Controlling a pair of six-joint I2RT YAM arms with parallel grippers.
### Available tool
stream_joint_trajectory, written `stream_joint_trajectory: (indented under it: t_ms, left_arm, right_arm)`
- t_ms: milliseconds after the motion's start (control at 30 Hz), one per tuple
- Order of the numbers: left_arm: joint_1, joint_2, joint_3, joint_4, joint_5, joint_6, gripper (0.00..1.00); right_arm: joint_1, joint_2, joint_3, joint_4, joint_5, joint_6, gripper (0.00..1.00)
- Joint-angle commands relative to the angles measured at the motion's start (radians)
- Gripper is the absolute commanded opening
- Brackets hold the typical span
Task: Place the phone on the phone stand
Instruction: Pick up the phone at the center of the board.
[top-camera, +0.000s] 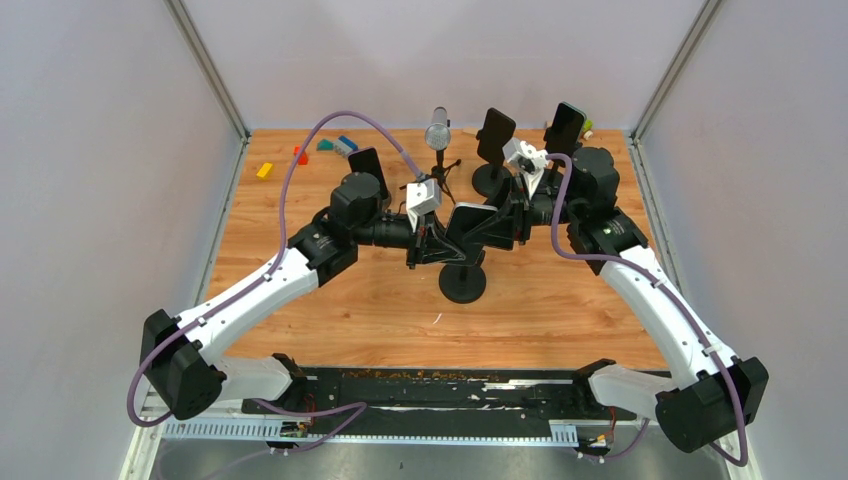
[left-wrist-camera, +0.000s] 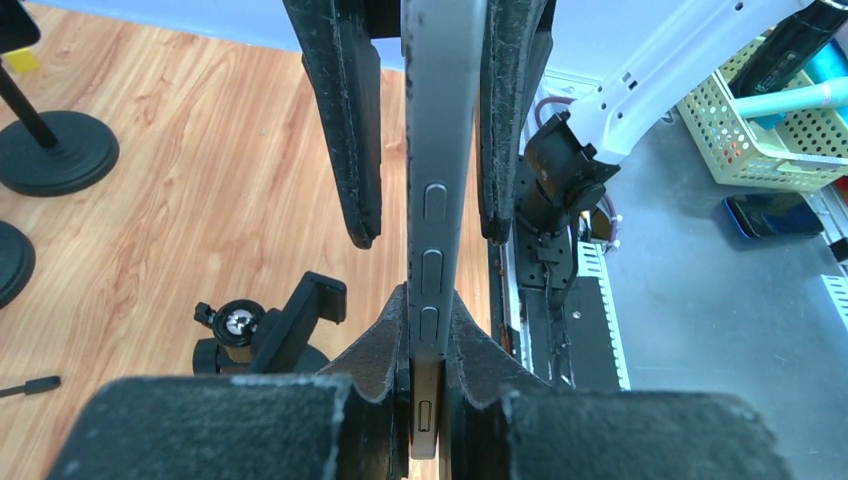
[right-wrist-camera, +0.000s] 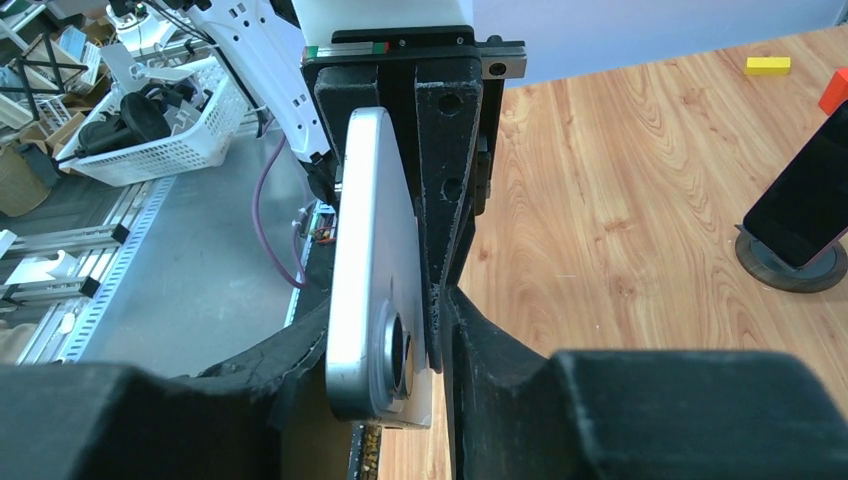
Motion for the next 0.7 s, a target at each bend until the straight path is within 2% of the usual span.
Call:
stream_joint_trajectory:
  t_ms: [0, 233, 467, 667]
  left_arm:
    - [-0.001, -0.011, -0.009, 0.092, 0.025, -0.016, 0.00]
    - [-0.001, -0.017, -0.023, 0.089, 0.024, -0.011, 0.00]
    - [-0.001, -0.026, -0.028, 0.096, 0.025, -0.016, 0.00]
    - [-0.001, -0.045, -0.053, 0.156, 0.026, -0.054, 0.00]
  right_arm:
    - [-0.002, -0.001, 0.014, 0.044, -0.030, 0.012, 0.33]
    - [-0.003, -0.006, 0.023, 0.044, -0.024, 0.013, 0.38]
    - [-0.003, 0.002, 0.023, 0.044, -0.027, 0.013, 0.33]
    - [-0.003, 0.002, 0.011, 0.044, -0.018, 0.006, 0.40]
